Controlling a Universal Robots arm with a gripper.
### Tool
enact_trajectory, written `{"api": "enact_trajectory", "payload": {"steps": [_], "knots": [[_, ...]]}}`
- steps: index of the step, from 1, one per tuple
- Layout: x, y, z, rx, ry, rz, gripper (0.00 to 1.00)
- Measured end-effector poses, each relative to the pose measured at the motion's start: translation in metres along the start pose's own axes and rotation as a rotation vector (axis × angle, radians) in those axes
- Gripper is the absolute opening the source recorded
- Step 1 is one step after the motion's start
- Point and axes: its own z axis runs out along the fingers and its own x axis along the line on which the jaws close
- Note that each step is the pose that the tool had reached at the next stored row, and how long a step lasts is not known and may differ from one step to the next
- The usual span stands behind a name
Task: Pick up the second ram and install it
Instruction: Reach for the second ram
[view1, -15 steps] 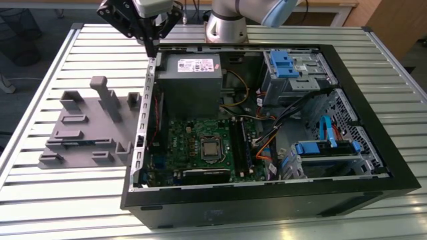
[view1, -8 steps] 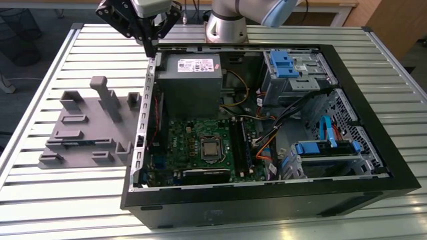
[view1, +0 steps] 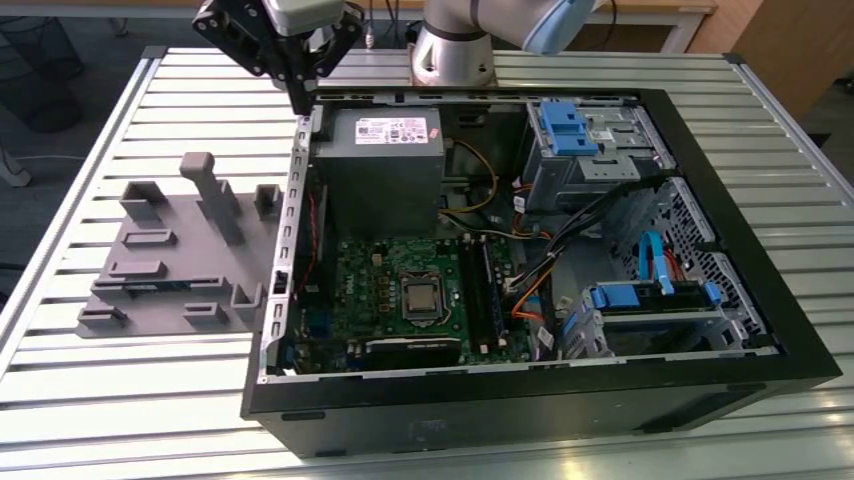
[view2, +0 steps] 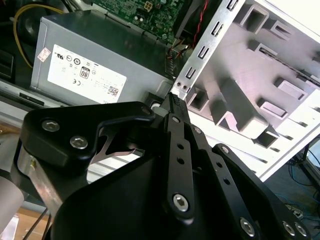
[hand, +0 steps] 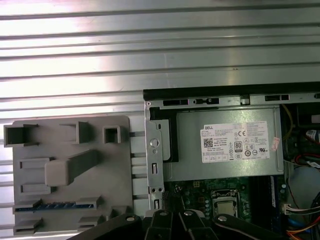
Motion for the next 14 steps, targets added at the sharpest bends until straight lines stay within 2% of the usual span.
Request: {"api": "enact_trajectory", "payload": {"steps": [14], "knots": [[0.0002,0.0,-0.0001,0.0001,0.0,0.0,0.11]]}}
